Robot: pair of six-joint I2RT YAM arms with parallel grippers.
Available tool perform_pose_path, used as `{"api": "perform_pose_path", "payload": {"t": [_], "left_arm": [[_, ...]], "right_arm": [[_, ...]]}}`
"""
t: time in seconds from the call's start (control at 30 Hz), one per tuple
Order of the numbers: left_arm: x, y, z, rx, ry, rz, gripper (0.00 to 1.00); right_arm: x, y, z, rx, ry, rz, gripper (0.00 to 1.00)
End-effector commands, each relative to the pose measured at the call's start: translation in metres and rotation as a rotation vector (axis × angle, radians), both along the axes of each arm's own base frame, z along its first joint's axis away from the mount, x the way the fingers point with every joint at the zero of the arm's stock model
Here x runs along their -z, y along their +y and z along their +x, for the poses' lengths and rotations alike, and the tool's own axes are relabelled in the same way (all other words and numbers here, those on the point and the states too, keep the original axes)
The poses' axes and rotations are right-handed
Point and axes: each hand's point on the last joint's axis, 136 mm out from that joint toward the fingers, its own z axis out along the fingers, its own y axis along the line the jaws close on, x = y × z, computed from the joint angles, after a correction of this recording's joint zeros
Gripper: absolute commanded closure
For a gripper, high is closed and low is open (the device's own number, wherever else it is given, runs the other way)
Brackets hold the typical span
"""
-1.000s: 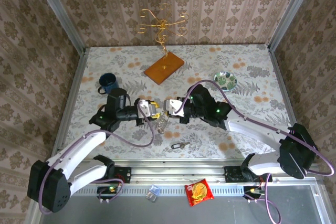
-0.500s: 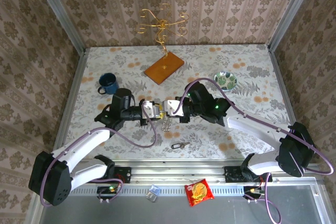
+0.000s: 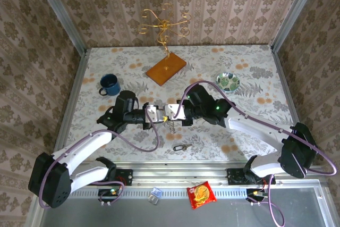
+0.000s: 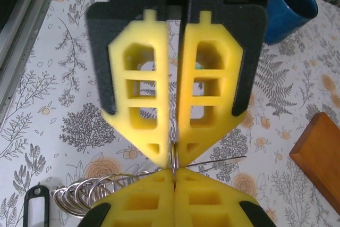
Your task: Put the keys on the keyring
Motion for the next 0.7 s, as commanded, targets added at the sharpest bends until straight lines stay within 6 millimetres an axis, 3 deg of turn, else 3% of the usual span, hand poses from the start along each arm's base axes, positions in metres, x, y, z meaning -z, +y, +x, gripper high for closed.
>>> {"api": "perform_pose_path", "payload": {"t": [0.0,0.07,0.17,0.2,0.33,0.67], "left_arm": [[-0.015,-0.007,-0.001,0.031,-0.037,-0.027,1.00],[-0.016,-0.007,-0.002,0.029,-0.038,-0.033,1.00],[-0.016,-0.008,-0.002,0.019,-0.027,-0.054,1.00],[-0.017,-0.008,-0.002,0.019,-0.024,-0.065,1.00],[-0.018,-0.008,-0.004,0.009,-0.005,-0.116,1.00],[-0.018,-0.008,-0.008,0.002,0.042,-0.202,1.00]], "right_arm": [[-0.016,0.013,-0.005,-0.049,-0.026,0.045,1.00],[-0.020,0.013,-0.007,-0.049,-0.020,0.076,0.98],[-0.028,0.007,-0.005,-0.017,0.006,0.179,0.73],[-0.030,0.002,-0.003,0.001,0.021,0.223,0.70],[-0.028,-0.012,0.001,0.053,0.085,0.324,0.68],[-0.011,-0.012,-0.005,0.048,0.112,0.364,0.72]]}}
